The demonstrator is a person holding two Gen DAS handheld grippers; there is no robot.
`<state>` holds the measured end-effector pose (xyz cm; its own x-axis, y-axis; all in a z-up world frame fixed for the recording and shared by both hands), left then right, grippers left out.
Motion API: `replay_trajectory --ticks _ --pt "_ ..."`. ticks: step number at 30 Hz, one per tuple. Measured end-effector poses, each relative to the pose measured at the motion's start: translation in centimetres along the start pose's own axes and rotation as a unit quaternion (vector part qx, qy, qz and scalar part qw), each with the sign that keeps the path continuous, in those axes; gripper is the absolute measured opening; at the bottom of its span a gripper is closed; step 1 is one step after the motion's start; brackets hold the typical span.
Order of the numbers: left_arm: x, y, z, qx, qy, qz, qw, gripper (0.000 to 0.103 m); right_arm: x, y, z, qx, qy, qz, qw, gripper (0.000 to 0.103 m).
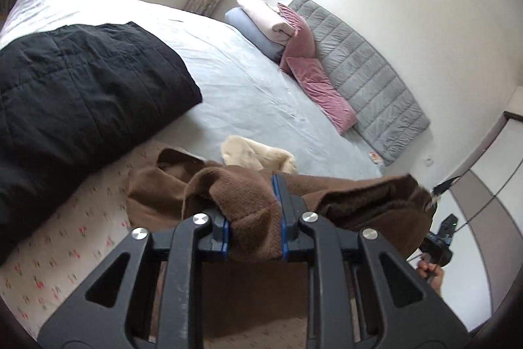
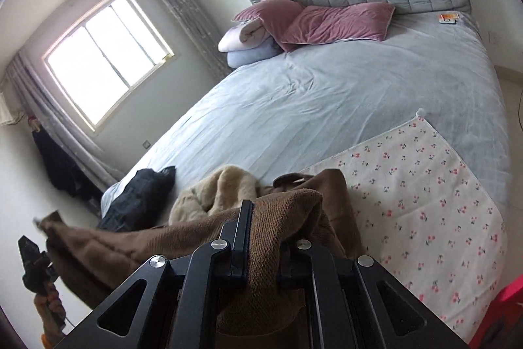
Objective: Fold large clothes
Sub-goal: 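Fold the hem up over the collar with both tools and release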
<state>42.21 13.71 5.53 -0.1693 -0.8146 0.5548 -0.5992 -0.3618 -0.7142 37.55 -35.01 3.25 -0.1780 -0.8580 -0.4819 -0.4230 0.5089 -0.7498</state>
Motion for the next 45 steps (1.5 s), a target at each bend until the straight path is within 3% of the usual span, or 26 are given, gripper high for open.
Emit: replay_trajectory --ticks 3,5,8,10,11,12,14,17,20,21,22,23,24,25,28,30,32,34,35,37,38,40,41,45 --pt "-2.8 -0.4 5.7 0.006 -0.020 0.010 0.9997 0.029 2.3 -0.8 5.6 -0.004 0.007 0.028 1.000 0.012" --pt "-4.5 0.8 10.2 -0.030 -0.033 0.010 0.9989 0.033 3.8 -0.2 9.4 -0.027 0.008 0.057 0.998 0.020" --pt "-7.1 3.6 15.1 -0.090 -0.104 0.013 0.9905 0.051 5.9 1.5 13.3 -0.059 0.051 0.071 0.994 0.036" --pt "-7.7 4.4 15.1 -0.092 -0.113 0.023 0.9891 0.054 7.0 1.5 13.7 -0.054 0.054 0.072 0.994 0.047" --pt "-7.6 4.4 14.4 -0.083 -0.102 0.029 0.9909 0.061 7.4 1.3 13.2 -0.046 0.049 0.075 0.995 0.054" --pt "-7.6 4.4 13.6 -0.072 -0.095 0.041 0.9920 0.077 7.9 0.9 12.6 -0.033 0.044 0.074 0.996 0.058" --pt "-7.1 3.9 11.8 -0.042 -0.112 0.086 0.9891 0.090 8.0 0.2 11.5 -0.016 0.049 0.040 0.998 0.067" --pt "-7.7 3.4 12.7 -0.045 -0.130 0.150 0.9791 0.091 7.2 0.1 12.5 -0.039 0.091 -0.057 0.993 0.067" --pt "-10.3 3.8 16.3 -0.113 -0.150 0.126 0.9741 0.089 5.9 1.5 15.7 -0.086 0.097 -0.117 0.985 0.067" --pt "-10.9 4.1 17.3 -0.127 -0.152 0.109 0.9740 0.076 5.7 2.1 16.9 -0.098 0.103 -0.126 0.982 0.067" --pt "-11.2 4.3 18.0 -0.135 -0.144 0.094 0.9759 0.058 5.7 2.7 18.0 -0.105 0.118 -0.134 0.978 0.060" --pt "-11.0 4.3 18.3 -0.135 -0.132 0.088 0.9780 0.012 5.6 3.1 18.7 -0.105 0.134 -0.140 0.975 0.020" --pt "-10.6 4.0 18.1 -0.121 -0.140 0.092 0.9785 0.008 5.3 3.4 19.2 -0.105 0.146 -0.148 0.972 0.007" --pt "-9.6 3.4 17.5 -0.092 -0.134 0.104 0.9813 0.007 5.0 3.3 19.1 -0.089 0.159 -0.157 0.971 0.007" --pt "-5.3 0.6 13.9 0.014 -0.100 0.144 0.9844 0.007 2.3 1.0 16.3 0.015 0.162 -0.196 0.967 0.006" --pt "-3.0 -1.3 12.4 0.071 -0.093 0.169 0.9786 0.007 0.9 -0.8 15.1 0.060 0.160 -0.196 0.966 0.006" --pt "-2.3 -3.0 12.8 0.116 -0.118 0.197 0.9662 0.008 0.1 -2.4 15.8 0.085 0.175 -0.205 0.959 0.006" --pt "-3.9 -4.0 15.5 0.109 -0.156 0.190 0.9632 0.012 0.4 -3.4 18.0 0.083 0.192 -0.206 0.956 0.008" --pt "-5.2 -4.2 17.2 0.098 -0.187 0.192 0.9584 0.023 0.9 -3.4 19.4 0.071 0.202 -0.199 0.956 0.017" --pt "-8.2 -3.9 19.9 0.068 -0.280 0.202 0.9360 0.026 2.7 -2.8 21.6 0.042 0.245 -0.188 0.950 0.022" --pt "-9.5 -3.8 20.3 0.056 -0.300 0.197 0.9318 0.026 3.3 -2.3 22.1 0.033 0.260 -0.189 0.946 0.024" --pt "-10.0 -3.1 19.7 0.055 -0.274 0.158 0.9471 0.027 3.4 -1.0 22.0 0.024 0.248 -0.195 0.949 0.031" --pt "-9.4 -2.6 19.3 0.051 -0.255 0.153 0.9534 0.032 2.9 -0.4 21.8 0.020 0.241 -0.208 0.948 0.039" --pt "-3.4 1.0 19.3 0.020 -0.197 0.205 0.9585 0.065 -2.9 3.3 20.7 0.007 0.182 -0.265 0.947 0.060"
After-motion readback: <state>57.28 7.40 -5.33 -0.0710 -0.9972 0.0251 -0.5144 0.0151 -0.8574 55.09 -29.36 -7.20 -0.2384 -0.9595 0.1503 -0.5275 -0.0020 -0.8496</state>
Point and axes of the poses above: each gripper's, at about its wrist camera, not at the fingertips, and z roughly the way its jaws point, x to its right, y to its underside, the point moved 5 cm from there along z, roughly the way its jaws point, and after that the axes turned 9 degrees about x, right-handed, at the moved point
